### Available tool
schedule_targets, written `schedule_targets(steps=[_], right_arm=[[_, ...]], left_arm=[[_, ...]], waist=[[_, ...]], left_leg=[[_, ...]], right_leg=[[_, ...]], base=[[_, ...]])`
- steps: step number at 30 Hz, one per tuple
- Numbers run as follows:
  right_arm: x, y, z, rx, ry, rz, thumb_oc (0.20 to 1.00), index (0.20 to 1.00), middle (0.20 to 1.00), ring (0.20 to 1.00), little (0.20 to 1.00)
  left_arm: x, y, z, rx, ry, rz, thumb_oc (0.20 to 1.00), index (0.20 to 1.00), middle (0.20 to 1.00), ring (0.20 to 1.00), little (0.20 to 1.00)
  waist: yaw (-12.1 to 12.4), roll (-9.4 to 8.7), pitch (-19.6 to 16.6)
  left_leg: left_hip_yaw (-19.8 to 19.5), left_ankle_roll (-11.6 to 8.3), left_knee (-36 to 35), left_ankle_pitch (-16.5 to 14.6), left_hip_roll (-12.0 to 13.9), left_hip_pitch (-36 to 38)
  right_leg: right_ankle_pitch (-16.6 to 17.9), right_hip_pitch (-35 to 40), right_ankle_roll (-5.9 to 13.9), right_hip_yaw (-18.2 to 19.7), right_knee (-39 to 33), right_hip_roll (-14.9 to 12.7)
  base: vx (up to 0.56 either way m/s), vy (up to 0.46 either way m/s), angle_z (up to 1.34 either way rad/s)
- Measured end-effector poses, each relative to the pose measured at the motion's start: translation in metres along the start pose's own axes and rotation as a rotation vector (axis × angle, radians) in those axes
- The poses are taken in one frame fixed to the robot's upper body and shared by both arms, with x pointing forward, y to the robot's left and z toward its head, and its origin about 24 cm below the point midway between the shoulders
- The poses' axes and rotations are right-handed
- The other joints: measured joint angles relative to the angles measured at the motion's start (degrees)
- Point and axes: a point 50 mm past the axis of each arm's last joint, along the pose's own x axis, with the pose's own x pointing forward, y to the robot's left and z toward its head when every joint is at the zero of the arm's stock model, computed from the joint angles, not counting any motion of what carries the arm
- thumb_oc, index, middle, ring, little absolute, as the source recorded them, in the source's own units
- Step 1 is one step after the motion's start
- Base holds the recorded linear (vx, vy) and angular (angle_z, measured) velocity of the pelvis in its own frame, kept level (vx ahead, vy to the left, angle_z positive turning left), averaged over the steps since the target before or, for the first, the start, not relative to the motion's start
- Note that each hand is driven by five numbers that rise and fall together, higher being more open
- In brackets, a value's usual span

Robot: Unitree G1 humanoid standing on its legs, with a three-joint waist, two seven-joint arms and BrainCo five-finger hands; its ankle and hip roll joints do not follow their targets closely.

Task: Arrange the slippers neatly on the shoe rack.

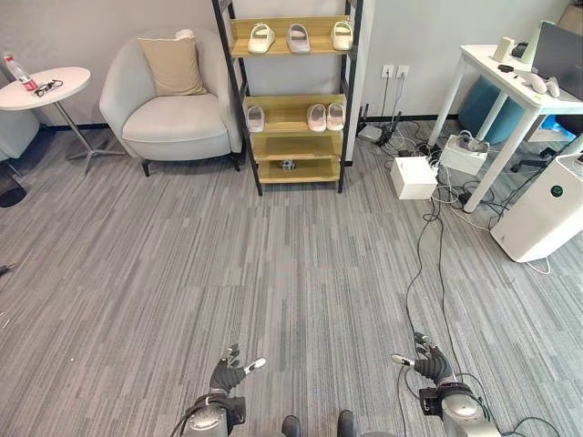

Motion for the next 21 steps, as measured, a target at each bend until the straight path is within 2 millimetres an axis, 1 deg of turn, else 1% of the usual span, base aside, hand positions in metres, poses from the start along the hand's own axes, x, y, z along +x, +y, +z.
schedule_targets(steps=[4,5,6,7,8,9,10,11,12,13,14,16,17,18,19,20,21], right_arm=[[0.003,0.0,0.006,0.0,-0.015,-0.003,1.0,1.0,1.0,1.0,1.0],[0.008,0.0,0.017,-0.001,-0.048,-0.007,1.0,1.0,1.0,1.0,1.0],[0.011,0.0,0.023,-0.001,-0.064,-0.007,1.0,1.0,1.0,1.0,1.0],[0.013,0.001,0.029,0.001,-0.08,-0.006,1.0,1.0,1.0,1.0,1.0],[0.013,0.002,0.033,0.003,-0.097,-0.003,1.0,1.0,1.0,1.0,1.0],[0.013,0.003,0.035,0.005,-0.106,0.001,1.0,1.0,1.0,1.0,1.0],[0.014,0.003,0.038,0.005,-0.115,0.001,1.0,1.0,1.0,1.0,1.0],[0.015,0.004,0.042,0.006,-0.128,0.003,1.0,1.0,1.0,1.0,1.0],[0.015,0.004,0.042,0.007,-0.128,0.002,1.0,1.0,1.0,1.0,1.0],[0.015,0.004,0.042,0.007,-0.128,0.002,1.0,1.0,1.0,1.0,1.0],[0.015,0.004,0.042,0.011,-0.128,0.001,1.0,1.0,1.0,1.0,1.0],[0.014,0.005,0.039,0.016,-0.119,0.0,1.0,1.0,1.0,1.0,1.0],[0.012,0.002,0.034,0.019,-0.103,-0.008,1.0,1.0,1.0,1.0,1.0],[0.01,0.001,0.029,0.019,-0.089,-0.012,1.0,1.0,1.0,1.0,1.0],[0.009,0.0,0.023,0.021,-0.068,-0.017,1.0,1.0,1.0,1.0,1.0],[0.006,-0.005,0.012,0.033,-0.03,-0.032,1.0,1.0,1.0,1.0,1.0],[0.006,-0.008,0.013,0.028,-0.032,-0.035,1.0,1.0,1.0,1.0,1.0]], left_arm=[[0.0,0.0,0.001,0.001,-0.001,0.0,1.0,1.0,1.0,1.0,1.0],[0.004,-0.002,0.01,0.004,-0.025,-0.003,1.0,1.0,1.0,1.0,1.0],[0.006,-0.003,0.014,0.005,-0.037,-0.005,1.0,1.0,1.0,1.0,1.0],[0.009,-0.004,0.02,0.007,-0.055,-0.007,1.0,1.0,1.0,1.0,1.0],[0.011,-0.005,0.027,0.008,-0.073,-0.011,1.0,1.0,1.0,1.0,1.0],[0.014,-0.006,0.035,0.011,-0.097,-0.017,1.0,1.0,1.0,1.0,1.0],[0.016,-0.008,0.043,0.012,-0.12,-0.02,1.0,1.0,1.0,1.0,1.0],[0.018,-0.005,0.05,0.02,-0.143,-0.016,1.0,1.0,1.0,1.0,1.0],[0.019,-0.003,0.053,0.027,-0.15,-0.01,1.0,1.0,1.0,1.0,1.0],[0.019,-0.002,0.054,0.028,-0.151,-0.008,1.0,1.0,1.0,1.0,1.0],[0.02,-0.002,0.055,0.027,-0.152,-0.004,1.0,1.0,1.0,1.0,1.0],[0.02,-0.004,0.055,0.024,-0.154,-0.01,1.0,1.0,1.0,1.0,1.0],[0.02,-0.008,0.054,0.024,-0.151,-0.022,1.0,1.0,1.0,1.0,1.0],[0.019,-0.01,0.054,0.025,-0.151,-0.031,1.0,1.0,1.0,1.0,1.0],[0.019,-0.014,0.053,0.035,-0.149,-0.042,1.0,1.0,1.0,1.0,1.0],[0.017,-0.02,0.049,0.038,-0.141,-0.065,1.0,1.0,1.0,1.0,1.0],[0.017,-0.021,0.048,0.033,-0.139,-0.067,1.0,1.0,1.0,1.0,1.0]], waist=[[0.09,0.28,0.91],[-0.02,0.82,2.0],[-0.03,1.03,2.82],[-0.35,1.07,3.71],[-0.32,0.99,4.29],[-0.47,0.83,4.77],[-0.47,0.45,5.33],[-0.5,-0.03,6.21],[-0.73,-1.1,6.82],[-0.98,-1.57,7.06],[-1.78,-2.29,7.24],[-2.64,-2.53,7.2],[-3.84,-2.59,7.16],[-4.52,-2.63,7.14],[-4.99,-2.31,7.05],[-4.69,-0.4,5.85],[-4.6,0.34,5.44]], left_leg=[[0.63,0.5,0.01,0.28,-0.31,-1.23],[1.54,1.47,0.34,0.06,-0.59,-2.46],[2.06,1.94,0.35,0.27,-0.59,-2.55],[2.51,2.18,0.37,0.09,-0.59,-2.51],[2.52,2.22,0.34,0.11,-0.74,-2.52],[2.41,2.43,0.36,0.08,-0.89,-2.39],[2.5,2.5,0.33,0.05,-0.84,-2.45],[2.56,2.51,0.32,0.04,-0.63,-2.58],[2.6,2.5,-0.02,-0.05,-0.65,-2.55],[2.54,2.42,-0.02,-0.2,-0.6,-2.51],[2.23,2.4,0.37,-0.64,-0.36,-2.55],[1.08,1.8,0.35,-1.1,0.1,-2.33],[-1.15,1.25,0.27,-1.48,0.15,-1.51],[-2.56,0.53,-0.03,-1.98,0.28,-0.57],[-3.94,-0.27,-0.03,-2.81,1.07,0.42],[-4.39,-2.07,0.39,-4.47,4.37,1.83],[-4.38,-2.47,0.8,-4.87,5.54,2.18]], right_leg=[[0.4,-1.72,0.34,0.46,1.38,-0.4],[0.0,-5.3,0.97,1.53,5.63,-0.7],[-0.4,-6.67,1.55,1.76,8.04,-0.82],[-1.72,-8.06,3.16,1.86,10.54,-1.24],[-2.84,-9.98,3.24,1.75,13.92,-1.72],[-4.95,-11.39,3.74,1.43,16.67,-2.35],[-6.23,-13.17,4.24,0.84,18.18,-3.26],[-6.44,-15.44,4.25,-0.15,16.57,-4.58],[-6.03,-17.38,4.89,-1.39,13.89,-5.73],[-5.8,-18.13,5.14,-1.38,12.71,-6.02],[-5.6,-19.91,5.47,-1.14,11.69,-5.67],[-5.14,-20.27,6.11,-1.26,10.82,-5.36],[-4.93,-18.8,5.75,-0.69,11.23,-5.57],[-4.41,-17.26,5.44,0.09,11.16,-5.38],[-3.24,-16.38,4.25,0.44,11.55,-4.29],[-3.22,-14.23,3.95,-0.24,10.53,-1.2],[-3.34,-13.14,3.74,-1.2,9.38,-0.02]], base=[[-0.06,0.177,-0.15],[0.03,0.105,-0.25],[0.04,0.056,-0.31],[0.13,0.057,-0.15],[0.13,-0.013,0.0],[0.18,-0.025,-0.06],[0.16,-0.044,-0.1],[0.28,-0.049,-0.17],[0.33,-0.05,-0.03],[0.36,-0.051,0.04],[0.31,-0.064,0.12],[0.33,-0.104,0.36],[0.33,-0.139,0.71],[0.33,-0.156,0.82],[0.41,-0.203,0.65],[0.36,-0.191,0.38],[0.33,-0.185,0.16]])
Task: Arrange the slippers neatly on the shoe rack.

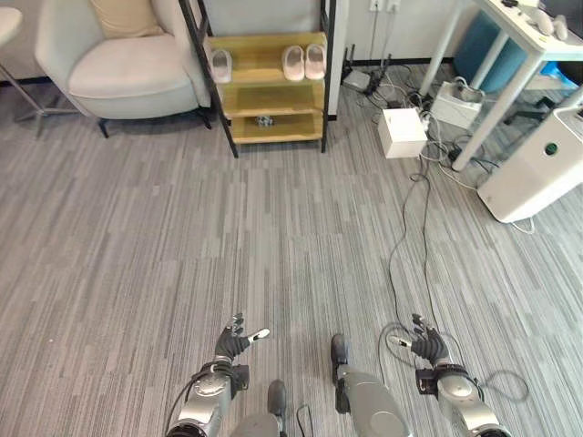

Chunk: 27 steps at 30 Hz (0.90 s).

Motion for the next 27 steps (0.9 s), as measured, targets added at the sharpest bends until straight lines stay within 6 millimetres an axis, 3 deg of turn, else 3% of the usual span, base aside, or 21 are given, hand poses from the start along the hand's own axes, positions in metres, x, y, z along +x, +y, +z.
schedule_targets(steps=[3,4,5,6,7,8,10,11,12,13,14,15,18,20,21,22,23,24,26,27], right_arm=[[0.002,-0.006,0.005,0.026,-0.015,-0.022,1.0,1.0,1.0,1.0,1.0],[0.001,-0.009,0.004,0.021,-0.014,-0.025,1.0,1.0,1.0,1.0,1.0],[0.003,-0.011,0.008,0.019,-0.027,-0.026,1.0,1.0,1.0,1.0,1.0],[0.0,-0.012,0.002,0.038,-0.009,-0.032,1.0,1.0,1.0,1.0,1.0],[0.003,-0.008,0.002,0.052,0.001,-0.024,1.0,1.0,1.0,1.0,1.0],[0.002,-0.006,0.001,0.056,0.009,-0.015,1.0,1.0,1.0,1.0,1.0],[0.003,0.001,0.002,0.074,0.011,0.001,1.0,1.0,1.0,1.0,1.0],[0.004,0.002,0.004,0.081,0.004,0.007,1.0,1.0,1.0,1.0,1.0],[0.004,0.002,0.004,0.081,0.004,0.007,1.0,1.0,1.0,1.0,1.0],[0.006,0.008,0.009,0.073,-0.011,0.025,1.0,1.0,1.0,1.0,1.0],[0.006,0.007,0.011,0.073,-0.023,0.024,1.0,1.0,1.0,1.0,1.0],[0.006,0.005,0.011,0.074,-0.024,0.013,1.0,1.0,1.0,1.0,1.0],[0.006,0.006,0.002,0.072,0.018,0.007,1.0,1.0,1.0,1.0,1.0],[0.005,0.005,-0.001,0.071,0.027,0.004,1.0,1.0,1.0,1.0,1.0],[0.004,0.004,-0.001,0.068,0.028,0.005,1.0,1.0,1.0,1.0,1.0],[0.001,0.001,-0.007,0.06,0.043,0.004,1.0,1.0,1.0,1.0,1.0],[0.0,0.005,-0.011,0.069,0.061,0.01,1.0,1.0,1.0,1.0,1.0],[-0.001,0.008,-0.012,0.067,0.065,0.026,1.0,1.0,1.0,1.0,1.0],[-0.002,0.011,-0.014,0.071,0.071,0.034,1.0,1.0,1.0,1.0,1.0],[-0.003,0.013,-0.015,0.072,0.074,0.04,1.0,1.0,1.0,1.0,1.0]], left_arm=[[0.0,-0.003,0.0,-0.006,0.001,-0.007,1.0,1.0,1.0,1.0,1.0],[0.0,-0.005,0.0,-0.01,-0.003,-0.014,1.0,1.0,1.0,1.0,1.0],[-0.002,-0.007,-0.004,-0.016,0.01,-0.016,1.0,1.0,1.0,1.0,1.0],[0.002,-0.014,0.003,-0.012,-0.007,-0.033,1.0,1.0,1.0,1.0,1.0],[0.002,-0.014,0.0,0.001,0.002,-0.038,1.0,1.0,1.0,1.0,1.0],[0.001,-0.014,-0.001,0.004,0.007,-0.039,1.0,1.0,1.0,1.0,1.0],[0.001,-0.014,-0.001,0.007,0.011,-0.039,1.0,1.0,1.0,1.0,1.0],[0.002,-0.015,0.0,0.007,0.006,-0.043,1.0,1.0,1.0,1.0,1.0],[0.002,-0.015,0.0,0.007,0.006,-0.043,1.0,1.0,1.0,1.0,1.0],[0.002,-0.012,-0.002,0.016,0.018,-0.034,1.0,1.0,1.0,1.0,1.0],[0.002,-0.011,-0.003,0.019,0.022,-0.032,1.0,1.0,1.0,1.0,1.0],[0.002,-0.01,-0.003,0.026,0.026,-0.03,1.0,1.0,1.0,1.0,1.0],[0.001,-0.005,-0.006,0.015,0.04,-0.011,1.0,1.0,1.0,1.0,1.0],[-0.004,-0.005,-0.018,0.014,0.079,-0.007,1.0,1.0,1.0,1.0,1.0],[-0.006,-0.006,-0.023,0.009,0.093,-0.008,1.0,1.0,1.0,1.0,1.0],[-0.01,-0.008,-0.029,0.004,0.107,-0.015,1.0,1.0,1.0,1.0,1.0],[-0.01,-0.005,-0.03,0.019,0.111,-0.013,1.0,1.0,1.0,1.0,1.0],[-0.01,-0.005,-0.027,0.025,0.103,-0.016,1.0,1.0,1.0,1.0,1.0],[-0.006,-0.006,-0.02,0.029,0.083,-0.021,1.0,1.0,1.0,1.0,1.0],[-0.004,-0.007,-0.017,0.03,0.074,-0.023,1.0,1.0,1.0,1.0,1.0]], waist=[[-0.1,-0.55,-0.24],[0.29,-1.39,-0.69],[0.61,-1.53,-0.57],[-0.01,-1.96,-0.43],[2.23,-3.06,-0.32],[2.87,-3.66,-0.3],[3.08,-3.9,-0.33],[3.14,-3.98,-0.08],[3.14,-3.98,-0.08],[3.68,-3.44,-0.28],[4.01,-3.64,-0.42],[4.3,-3.25,-0.66],[4.75,-2.49,-1.22],[5.49,-2.04,-2.71],[5.41,-1.84,-3.64],[5.38,0.21,-5.65],[5.2,-0.08,-6.46],[4.73,-0.38,-6.42],[4.72,-0.49,-6.52],[4.89,-0.94,-6.84]], left_leg=[[0.07,-2.11,11.16,-0.48,0.07,-4.1],[-0.02,-3.18,15.58,-0.84,-0.68,-5.7],[-1.96,-4.81,23.89,-1.1,-1.14,-8.49],[-4.15,-8.18,37.37,-0.05,-2.7,-15.37],[-3.53,-6.67,36.56,-1.25,-4.68,-18.06],[-2.98,-6.4,33.84,-1.12,-5.16,-18.48],[-0.44,-4.5,19.9,-0.11,-5.18,-18.45],[-0.09,-3.73,13.18,1.67,-4.92,-17.86],[-0.09,-3.73,13.18,1.67,-4.92,-17.86],[0.22,-3.41,1.29,7.68,-2.75,-18.54],[0.25,-3.21,1.4,8.54,-2.94,-19.2],[2.13,-3.95,0.47,9.55,-2.61,-20.49],[4.87,-1.96,-0.89,10.66,-1.5,-20.35],[6.62,1.42,0.76,11.19,-4.96,-19.25],[7.01,2.87,0.91,11.58,-5.66,-18.72],[6.89,4.83,0.59,12.4,-5.21,-17.93],[7.37,6.65,-0.21,13.3,-6.66,-16.68],[7.21,8.77,-0.44,13.19,-7.49,-15.87],[7.06,10.04,-0.45,11.18,-8.14,-14.74],[6.6,9.66,-0.42,10.35,-8.66,-13.67]], right_leg=[[0.13,3.45,-1.5,-1.22,-3.18,0.49],[1.82,4.22,-2.27,-1.35,-3.87,0.02],[0.63,5.77,-6.07,-1.56,-3.84,0.44],[0.73,6.12,-6.24,-1.78,-4.23,0.27],[1.17,8.04,-4.93,-0.41,-5.66,-0.18],[1.72,8.38,-4.92,-0.22,-5.98,-0.42],[0.35,11.13,-6.02,-0.11,-9.17,0.31],[1.66,12.04,-6.27,-0.31,-9.04,1.05],[1.66,12.04,-6.27,-0.31,-9.04,1.05],[0.42,15.57,-6.46,-0.53,-9.05,3.64],[0.03,16.2,-6.99,-0.51,-9.04,3.64],[-3.7,17.44,-6.1,-0.02,-9.04,3.78],[-4.31,20.07,-6.76,1.05,-9.02,4.69],[-6.95,22.46,-4.25,2.08,-8.99,2.45],[-7.1,22.81,-4.13,2.36,-8.99,2.23],[-7.71,23.2,-3.31,3.29,-8.97,2.98],[-8.73,23.93,-2.52,3.56,-8.8,1.61],[-10.28,22.39,-0.68,3.32,-4.27,0.49],[-11.95,19.01,0.44,3.24,4.53,-0.32],[-15.04,16.1,0.74,2.85,11.88,-2.17]], base=[[0.15,-0.11,0.13],[0.2,-0.144,0.05],[0.3,-0.149,0.17],[0.3,-0.068,0.03],[0.41,-0.084,-0.19],[0.25,-0.027,-0.35],[0.28,0.007,-0.04],[0.33,0.024,0.0],[0.35,0.048,-0.38],[0.48,0.128,-0.47],[0.73,0.246,-0.52],[0.74,0.298,-0.14],[0.35,0.2,-0.21],[0.47,0.296,-0.44],[0.29,0.202,-0.3],[0.19,0.138,-0.19],[0.25,0.211,-0.09],[0.17,0.152,0.08],[0.21,0.216,0.05],[0.18,0.204,-0.13]])
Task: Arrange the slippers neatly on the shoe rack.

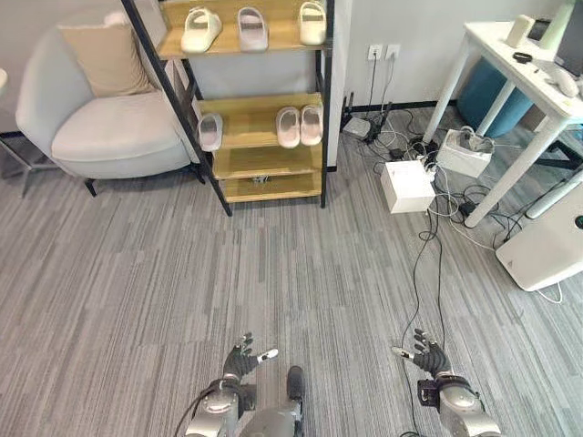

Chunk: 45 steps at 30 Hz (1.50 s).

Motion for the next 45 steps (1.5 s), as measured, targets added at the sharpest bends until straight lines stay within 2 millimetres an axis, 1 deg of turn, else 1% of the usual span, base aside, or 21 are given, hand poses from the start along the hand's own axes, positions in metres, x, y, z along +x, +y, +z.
schedule_targets(steps=[2,4,5,9,12,15,18,20,21,25,27,28,31,34,35,36,37,38,42,43,45], right_arm=[[0.0,0.004,0.006,0.018,-0.028,0.009,1.0,1.0,1.0,1.0,1.0],[0.0,0.006,0.006,0.022,-0.031,0.015,1.0,1.0,1.0,1.0,1.0],[-0.001,0.008,0.006,0.023,-0.03,0.022,1.0,1.0,1.0,1.0,1.0],[0.001,0.01,0.012,0.026,-0.048,0.031,1.0,1.0,1.0,1.0,1.0],[0.002,0.009,0.014,0.027,-0.055,0.031,1.0,1.0,1.0,1.0,1.0],[-0.001,0.006,0.005,0.034,-0.029,0.019,1.0,1.0,1.0,1.0,1.0],[-0.005,0.005,-0.005,0.034,0.0,0.017,1.0,1.0,1.0,1.0,1.0],[-0.006,0.003,-0.007,0.041,0.005,0.011,1.0,1.0,1.0,1.0,1.0],[-0.006,0.001,-0.007,0.046,0.007,0.005,1.0,1.0,1.0,1.0,1.0],[-0.003,-0.015,0.003,0.043,-0.031,-0.027,1.0,1.0,1.0,1.0,1.0],[-0.001,-0.018,0.009,0.045,-0.049,-0.036,1.0,1.0,1.0,1.0,1.0],[0.001,-0.017,0.013,0.052,-0.061,-0.034,1.0,1.0,1.0,1.0,1.0],[0.003,-0.014,0.017,0.052,-0.072,-0.024,1.0,1.0,1.0,1.0,1.0],[0.003,-0.015,0.015,0.051,-0.063,-0.033,1.0,1.0,1.0,1.0,1.0],[0.003,-0.015,0.012,0.05,-0.05,-0.037,1.0,1.0,1.0,1.0,1.0],[0.002,-0.016,0.008,0.048,-0.035,-0.042,1.0,1.0,1.0,1.0,1.0],[0.002,-0.017,0.007,0.046,-0.03,-0.045,1.0,1.0,1.0,1.0,1.0],[0.001,-0.018,0.007,0.044,-0.03,-0.048,1.0,1.0,1.0,1.0,1.0],[0.0,-0.022,0.003,0.038,-0.014,-0.055,1.0,1.0,1.0,1.0,1.0],[-0.003,-0.025,-0.002,0.031,0.003,-0.061,1.0,1.0,1.0,1.0,1.0],[-0.006,-0.021,-0.011,0.041,0.033,-0.052,1.0,1.0,1.0,1.0,1.0]], left_arm=[[0.001,0.003,0.003,0.011,-0.008,0.003,1.0,1.0,1.0,1.0,1.0],[0.005,0.0,0.012,0.046,-0.035,-0.019,1.0,1.0,1.0,1.0,1.0],[0.006,0.0,0.017,0.055,-0.048,-0.026,1.0,1.0,1.0,1.0,1.0],[0.006,0.004,0.017,0.06,-0.051,-0.018,1.0,1.0,1.0,1.0,1.0],[0.006,0.013,0.016,0.059,-0.039,0.011,1.0,1.0,1.0,1.0,1.0],[0.009,0.009,0.021,0.039,-0.053,0.003,1.0,1.0,1.0,1.0,1.0],[0.009,0.004,0.021,0.031,-0.054,-0.016,1.0,1.0,1.0,1.0,1.0],[0.006,0.005,0.014,0.03,-0.036,-0.012,1.0,1.0,1.0,1.0,1.0],[0.005,0.005,0.012,0.025,-0.03,-0.009,1.0,1.0,1.0,1.0,1.0],[0.003,-0.001,0.005,0.009,-0.01,-0.021,1.0,1.0,1.0,1.0,1.0],[0.005,-0.001,0.01,0.005,-0.027,-0.021,1.0,1.0,1.0,1.0,1.0],[0.007,-0.001,0.016,0.005,-0.041,-0.017,1.0,1.0,1.0,1.0,1.0],[0.006,0.0,0.016,0.007,-0.042,-0.013,1.0,1.0,1.0,1.0,1.0],[0.006,0.001,0.013,0.009,-0.03,-0.011,1.0,1.0,1.0,1.0,1.0],[0.006,0.001,0.011,0.011,-0.023,-0.008,1.0,1.0,1.0,1.0,1.0],[0.007,0.002,0.009,0.013,-0.009,-0.001,1.0,1.0,1.0,1.0,1.0],[0.006,0.003,0.007,0.011,-0.003,0.001,1.0,1.0,1.0,1.0,1.0],[0.005,0.003,0.006,0.011,-0.002,0.002,1.0,1.0,1.0,1.0,1.0],[0.004,0.003,0.002,-0.008,0.01,0.014,1.0,1.0,1.0,1.0,1.0],[0.004,0.0,0.0,-0.017,0.018,0.012,1.0,1.0,1.0,1.0,1.0],[0.006,0.001,0.005,-0.013,0.004,0.017,1.0,1.0,1.0,1.0,1.0]], waist=[[-0.31,-1.03,-0.44],[-0.22,-0.67,0.29],[-0.69,-0.06,0.93],[-0.74,0.57,3.07],[-2.79,-0.13,4.99],[-4.9,-1.57,6.26],[-5.39,-1.77,6.02],[-5.39,-1.59,5.57],[-5.3,-1.26,5.65],[-3.8,-0.51,5.08],[-3.07,-1.01,5.17],[-2.6,-1.98,5.81],[-1.89,-2.83,6.33],[-1.93,-2.7,6.51],[-1.95,-2.5,6.51],[-1.93,-2.36,6.61],[-1.77,-2.18,6.56],[-1.75,-1.92,6.47],[-1.57,0.4,5.4],[-1.89,1.55,4.38],[-1.54,0.1,3.32]], left_leg=[[-0.43,0.23,0.03,-1.45,-2.73,1.31],[-1.33,0.68,0.04,-2.52,-3.53,2.38],[-2.26,0.33,0.02,-3.3,-3.34,3.27],[-1.96,-3.09,-0.02,-6.2,-2.23,5.51],[-2.95,-2.62,0.01,-8.25,-1.85,7.46],[-5.93,-3.12,0.0,-9.4,-2.87,10.09],[-7.65,-4.31,0.03,-11.57,-2.86,13.41],[-7.92,-6.13,2.15,-13.12,-2.52,15.65],[-7.76,-6.74,3.85,-13.54,-2.13,15.88],[-7.83,-11.26,28.38,-17.0,-1.84,7.11],[-5.66,-11.53,28.16,-17.4,-0.35,4.69],[-3.79,-10.93,21.72,-17.6,0.49,3.37],[-3.37,-11.09,12.81,-15.1,2.15,0.5],[-3.69,-12.8,5.93,-6.33,6.32,-6.33],[-3.26,-12.78,3.47,-5.09,7.52,-6.8],[-3.07,-12.25,1.08,-3.77,8.74,-7.23],[-2.25,-12.57,0.76,-3.03,9.35,-7.75],[-1.41,-12.26,0.98,-2.73,9.61,-7.99],[2.64,-10.98,0.59,-0.79,9.22,-4.1],[3.37,-9.1,-0.07,2.04,8.65,-2.48],[4.53,-6.37,-0.03,2.71,5.39,-1.4]], right_leg=[[-0.37,-6.13,0.6,0.25,14.91,-6.21],[-0.52,-11.16,0.81,0.16,21.39,-9.61],[-0.82,-13.34,1.26,0.28,20.91,-9.57],[0.35,-18.68,2.43,-2.71,8.27,-8.22],[9.2,-21.33,2.2,-3.55,-8.23,-2.8],[16.54,-20.94,0.08,-5.05,-16.79,-1.39],[19.14,-17.78,-2.15,-4.81,-16.93,-0.71],[24.38,-14.22,-4.38,-5.35,-18.53,-0.47],[24.3,-12.76,-5.78,-5.97,-18.87,-0.07],[21.44,-6.83,-10.12,-5.08,-20.92,1.08],[19.48,-5.7,-11.12,-4.02,-20.91,1.53],[18.71,-4.79,-11.08,-3.49,-20.91,1.41],[18.24,-2.85,-10.09,-3.07,-20.9,1.81],[14.29,0.5,-8.82,-3.24,-20.94,3.45],[13.04,1.06,-7.7,-2.92,-20.93,3.83],[13.5,2.09,-8.82,-2.8,-20.91,3.94],[12.86,2.71,-8.02,-2.65,-20.91,3.74],[12.64,3.12,-8.3,-2.66,-20.9,3.53],[8.42,7.55,-4.52,-1.32,-20.89,1.11],[7.42,8.87,-3.07,-1.26,-20.88,0.6],[6.02,8.56,-1.0,-1.24,-17.81,-2.89]], base=[[0.18,0.182,0.06],[0.25,0.108,0.28],[0.25,0.042,0.22],[0.28,-0.058,0.02],[0.38,-0.087,0.16],[0.45,-0.161,0.52],[0.33,-0.151,0.41],[0.19,-0.097,0.16],[0.17,-0.095,0.21],[0.29,-0.107,-0.08],[0.37,-0.014,-0.16],[0.3,0.034,-0.15],[0.2,0.038,-0.32],[0.44,0.155,-0.17],[0.34,0.186,-0.05],[0.34,0.206,-0.12],[0.33,0.209,-0.17],[0.36,0.222,-0.2],[0.39,0.28,-0.15],[0.33,0.265,0.03],[0.27,0.267,0.06]])
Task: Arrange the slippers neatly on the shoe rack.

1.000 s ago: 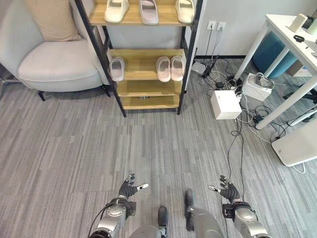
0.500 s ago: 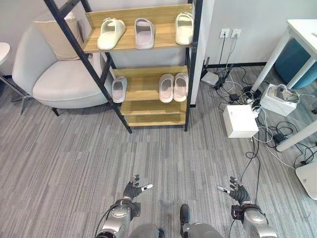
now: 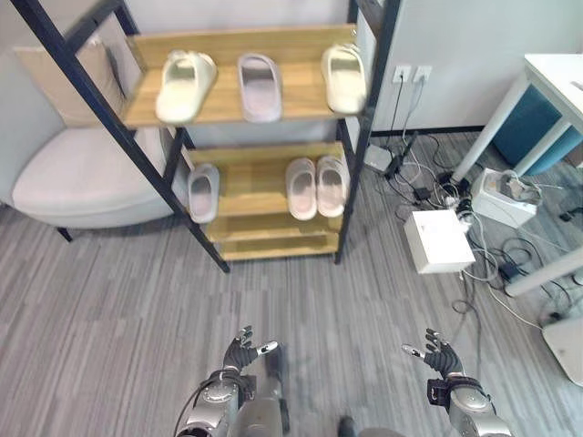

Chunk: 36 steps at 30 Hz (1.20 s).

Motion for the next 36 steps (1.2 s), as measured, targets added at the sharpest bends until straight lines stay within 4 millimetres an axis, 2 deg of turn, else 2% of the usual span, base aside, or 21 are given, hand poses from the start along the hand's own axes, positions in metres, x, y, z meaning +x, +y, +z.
schedule_targets(steps=[1,2,3,5,6,8,9,11,12,14,15,19,22,25,27,28,30,31,32,34,36], right_arm=[[0.0,0.005,0.0,0.011,-0.001,0.014,1.0,1.0,1.0,1.0,1.0],[0.0,0.007,0.0,0.013,-0.002,0.02,1.0,1.0,1.0,1.0,1.0],[0.0,0.013,0.002,0.027,-0.011,0.034,1.0,1.0,1.0,1.0,1.0],[0.0,0.019,0.003,0.041,-0.017,0.045,1.0,1.0,1.0,1.0,1.0],[0.0,0.02,0.005,0.044,-0.024,0.048,1.0,1.0,1.0,1.0,1.0],[0.0,0.023,0.005,0.048,-0.025,0.054,1.0,1.0,1.0,1.0,1.0],[0.0,0.023,0.005,0.049,-0.028,0.055,1.0,1.0,1.0,1.0,1.0],[0.002,0.025,0.011,0.049,-0.043,0.06,1.0,1.0,1.0,1.0,1.0],[0.002,0.026,0.011,0.046,-0.041,0.064,1.0,1.0,1.0,1.0,1.0],[0.001,0.029,0.009,0.038,-0.036,0.074,1.0,1.0,1.0,1.0,1.0],[0.001,0.03,0.008,0.032,-0.032,0.08,1.0,1.0,1.0,1.0,1.0],[0.001,0.032,0.009,0.037,-0.037,0.084,1.0,1.0,1.0,1.0,1.0],[-0.001,0.028,0.003,0.046,-0.019,0.067,1.0,1.0,1.0,1.0,1.0],[-0.001,0.021,0.003,0.051,-0.019,0.048,1.0,1.0,1.0,1.0,1.0],[0.001,0.017,0.007,0.044,-0.031,0.04,1.0,1.0,1.0,1.0,1.0],[0.002,0.012,0.01,0.03,-0.042,0.033,1.0,1.0,1.0,1.0,1.0],[0.004,0.005,0.015,0.011,-0.056,0.021,1.0,1.0,1.0,1.0,1.0],[0.004,0.004,0.016,0.009,-0.056,0.019,1.0,1.0,1.0,1.0,1.0],[0.004,0.002,0.016,0.006,-0.056,0.016,1.0,1.0,1.0,1.0,1.0],[0.004,0.003,0.017,0.003,-0.059,0.018,1.0,1.0,1.0,1.0,1.0],[0.005,0.002,0.019,0.001,-0.064,0.016,1.0,1.0,1.0,1.0,1.0]], left_arm=[[0.0,0.002,0.001,0.005,-0.004,0.005,1.0,1.0,1.0,1.0,1.0],[0.0,0.003,0.001,0.006,-0.004,0.005,1.0,1.0,1.0,1.0,1.0],[0.001,0.005,0.002,0.012,-0.008,0.01,1.0,1.0,1.0,1.0,1.0],[0.002,0.012,0.006,0.034,-0.018,0.021,1.0,1.0,1.0,1.0,1.0],[0.001,0.009,0.004,0.051,-0.014,0.004,1.0,1.0,1.0,1.0,1.0],[0.0,0.01,0.004,0.061,-0.018,0.001,1.0,1.0,1.0,1.0,1.0],[0.0,0.005,0.005,0.071,-0.024,-0.019,1.0,1.0,1.0,1.0,1.0],[0.0,0.006,0.008,0.084,-0.035,-0.028,1.0,1.0,1.0,1.0,1.0],[0.0,0.005,0.008,0.081,-0.037,-0.031,1.0,1.0,1.0,1.0,1.0],[0.0,0.004,0.008,0.079,-0.036,-0.032,1.0,1.0,1.0,1.0,1.0],[-0.001,0.004,0.007,0.078,-0.034,-0.032,1.0,1.0,1.0,1.0,1.0],[-0.002,0.006,0.004,0.077,-0.024,-0.031,1.0,1.0,1.0,1.0,1.0],[-0.002,0.005,0.003,0.073,-0.022,-0.036,1.0,1.0,1.0,1.0,1.0],[-0.007,0.007,-0.008,0.052,0.008,-0.034,1.0,1.0,1.0,1.0,1.0],[-0.003,0.007,0.0,0.039,-0.013,-0.031,1.0,1.0,1.0,1.0,1.0],[-0.002,0.005,0.002,0.033,-0.017,-0.035,1.0,1.0,1.0,1.0,1.0],[-0.002,0.0,0.001,0.025,-0.014,-0.043,1.0,1.0,1.0,1.0,1.0],[-0.001,0.0,0.003,0.024,-0.022,-0.044,1.0,1.0,1.0,1.0,1.0],[-0.001,0.0,0.004,0.025,-0.022,-0.043,1.0,1.0,1.0,1.0,1.0],[-0.001,-0.001,0.004,0.024,-0.023,-0.041,1.0,1.0,1.0,1.0,1.0],[0.001,-0.003,0.009,0.027,-0.036,-0.044,1.0,1.0,1.0,1.0,1.0]], waist=[[-0.02,-0.08,-0.67],[0.05,-0.28,-0.97],[0.04,-1.08,-1.84],[0.14,-2.28,-2.46],[0.34,-1.95,-2.46],[0.63,-1.84,-2.57],[0.49,-1.36,-2.36],[-0.11,-0.11,-1.77],[-0.51,0.13,-1.32],[-1.04,-0.35,-0.35],[-1.48,-0.53,-0.11],[-2.07,-2.0,0.9],[-2.7,-1.97,0.98],[-2.77,-0.8,0.66],[-2.49,-2.31,1.56],[-1.32,-2.53,1.85],[-1.32,-2.52,2.47],[-1.27,-2.51,2.47],[-1.32,-2.45,2.71],[-0.49,-1.57,2.58],[-0.47,-0.92,3.31]], left_leg=[[0.08,1.39,0.04,-0.91,-1.27,0.41],[0.1,1.54,0.05,-0.8,-1.78,0.47],[0.24,2.08,0.07,-2.19,-3.54,0.71],[0.11,3.66,0.03,-3.88,-5.93,1.92],[-0.01,4.49,0.04,-3.86,-6.25,2.95],[-0.29,4.23,0.02,-5.29,-6.64,4.28],[-1.59,5.51,-0.02,-6.31,-6.66,5.03],[-2.65,5.4,-0.05,-6.37,-5.84,5.53],[-3.05,5.08,-0.06,-6.41,-5.49,6.06],[-4.24,4.87,-0.4,-7.16,-5.37,7.34],[-4.86,4.83,-0.44,-7.33,-5.25,7.93],[-6.2,3.32,-0.42,-8.74,-5.22,9.5],[-7.84,1.33,-0.43,-10.13,-4.03,12.05],[-7.66,-2.05,2.12,-12.27,-1.16,14.55],[-7.7,-4.06,11.74,-13.66,-1.72,10.41],[-7.86,-4.54,16.72,-13.82,-1.96,8.03],[-7.68,-6.27,19.97,-15.7,-1.75,5.98],[-7.61,-6.3,18.09,-15.68,-1.74,6.0],[-7.17,-6.57,12.74,-15.39,0.22,6.09],[-7.75,-6.52,4.0,-10.7,4.24,5.34],[-9.04,-8.29,2.47,-8.33,5.95,4.07]], right_leg=[[-1.51,-2.47,1.08,0.08,5.41,-1.94],[-2.22,-3.35,1.58,0.0,7.06,-2.62],[-2.67,-5.33,2.24,0.18,10.85,-5.15],[-2.17,-8.42,3.61,0.97,18.9,-8.39],[-3.28,-10.83,4.16,1.46,24.29,-9.02],[-3.31,-13.25,4.14,1.77,28.19,-9.71],[-4.58,-16.35,3.47,1.28,29.69,-8.79],[-5.67,-19.65,3.16,0.77,27.7,-6.8],[-5.13,-21.73,3.11,-0.16,21.41,-5.35],[-1.39,-23.3,3.25,-0.22,12.44,-3.14],[3.08,-24.06,3.12,-0.36,8.67,-2.25],[10.18,-25.17,2.17,-3.55,2.32,-1.31],[16.43,-20.11,0.75,-6.46,-1.72,-0.49],[15.26,-15.62,-2.78,-6.56,-3.47,2.8],[14.58,-15.18,-4.31,-6.57,-3.46,2.16],[14.78,-14.72,-6.13,-6.4,-3.1,1.91],[13.4,-13.54,-7.2,-6.28,-3.14,1.62],[12.99,-13.38,-7.15,-6.23,-3.14,1.59],[12.22,-12.79,-7.04,-6.58,-3.46,1.95],[11.95,-12.6,-7.06,-6.52,-3.14,3.22],[11.0,-11.68,-6.21,-6.43,-3.29,3.58]], base=[[0.23,0.265,-0.01],[0.22,0.29,0.02],[0.2,0.279,0.05],[0.17,0.24,0.16],[0.12,0.148,0.12],[0.18,0.11,0.05],[0.24,0.092,0.15],[0.16,0.001,0.3],[0.23,-0.037,0.41],[0.27,-0.042,0.4],[0.15,-0.028,0.32],[0.23,-0.064,0.17],[0.32,-0.154,0.24],[0.14,-0.134,-0.04],[0.1,-0.07,0.0],[0.13,-0.037,-0.13],[0.15,0.022,0.0],[0.18,0.055,0.13],[0.17,0.074,0.03],[0.18,0.133,-0.13],[0.16,0.176,0.01]])
